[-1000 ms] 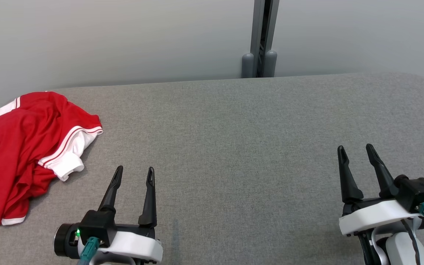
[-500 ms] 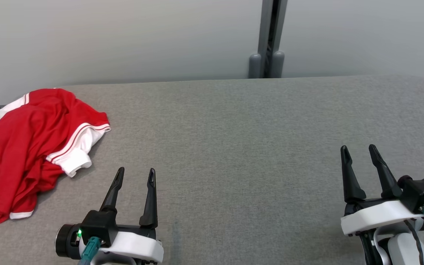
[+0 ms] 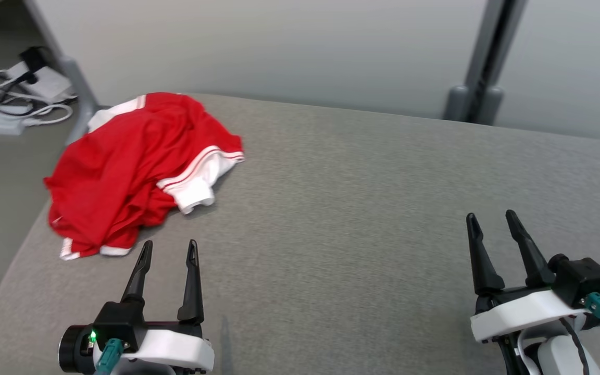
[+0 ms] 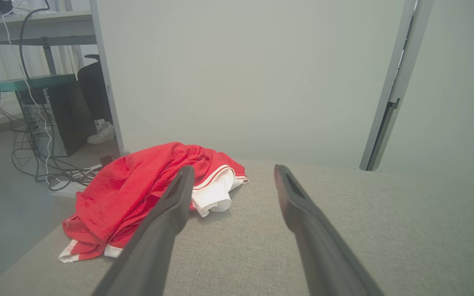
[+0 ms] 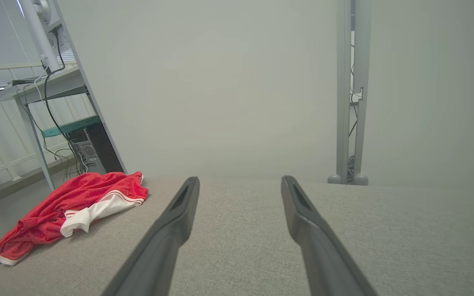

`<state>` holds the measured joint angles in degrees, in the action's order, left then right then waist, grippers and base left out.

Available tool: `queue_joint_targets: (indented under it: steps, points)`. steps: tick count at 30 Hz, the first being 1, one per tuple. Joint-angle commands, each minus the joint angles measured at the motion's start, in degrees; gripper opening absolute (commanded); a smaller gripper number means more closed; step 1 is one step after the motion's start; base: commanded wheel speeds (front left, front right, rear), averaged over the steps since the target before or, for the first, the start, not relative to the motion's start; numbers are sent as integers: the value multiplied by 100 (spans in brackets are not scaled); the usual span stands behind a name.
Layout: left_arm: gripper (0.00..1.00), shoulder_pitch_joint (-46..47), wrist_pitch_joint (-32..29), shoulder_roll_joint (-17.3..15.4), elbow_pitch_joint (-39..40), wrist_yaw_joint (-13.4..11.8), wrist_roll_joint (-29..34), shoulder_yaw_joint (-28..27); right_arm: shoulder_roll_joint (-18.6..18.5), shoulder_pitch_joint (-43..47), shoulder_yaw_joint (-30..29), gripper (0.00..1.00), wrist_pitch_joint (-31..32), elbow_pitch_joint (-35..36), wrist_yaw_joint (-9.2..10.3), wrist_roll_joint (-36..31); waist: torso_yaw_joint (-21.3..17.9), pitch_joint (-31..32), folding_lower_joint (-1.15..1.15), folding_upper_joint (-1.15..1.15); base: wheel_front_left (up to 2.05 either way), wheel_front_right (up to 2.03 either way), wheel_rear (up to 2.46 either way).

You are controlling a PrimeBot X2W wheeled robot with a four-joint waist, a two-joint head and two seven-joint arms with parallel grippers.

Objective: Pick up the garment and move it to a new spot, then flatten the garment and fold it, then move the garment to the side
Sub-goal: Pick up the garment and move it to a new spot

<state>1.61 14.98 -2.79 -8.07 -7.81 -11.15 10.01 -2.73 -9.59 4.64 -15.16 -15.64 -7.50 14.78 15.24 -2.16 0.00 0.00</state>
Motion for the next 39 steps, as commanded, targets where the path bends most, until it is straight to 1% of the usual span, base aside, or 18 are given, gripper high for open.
queue_joint_targets:
  steps: [1,7,12,20,23,34,39]
  points:
    - [100,-53,16,-17,6,24,44,-39,-32,63,28,100,-16,13,2,40,362,19,0,0,0,0,0]
    - [100,-122,17,-19,-22,114,120,-197,-32,99,202,100,-16,-18,2,122,926,100,0,0,0,0,0]
    - [100,-233,16,-20,-15,150,175,-258,-32,160,368,100,-16,-43,2,199,1293,208,0,0,0,0,0]
    - [100,-431,16,-19,263,-18,49,-529,-35,-151,818,100,-16,-187,2,236,1404,120,0,0,0,0,0]
    - [100,-466,16,-19,315,-20,61,-582,-35,-209,896,100,-16,-249,2,237,1415,104,0,0,0,0,0]
    - [100,-459,16,-19,341,-86,-67,-577,-35,-205,870,100,-16,-316,2,207,1386,128,0,0,0,0,0]
    - [100,-441,16,-20,255,-12,-2,-557,-35,-160,794,100,-16,-297,2,188,1356,157,0,0,0,0,0]
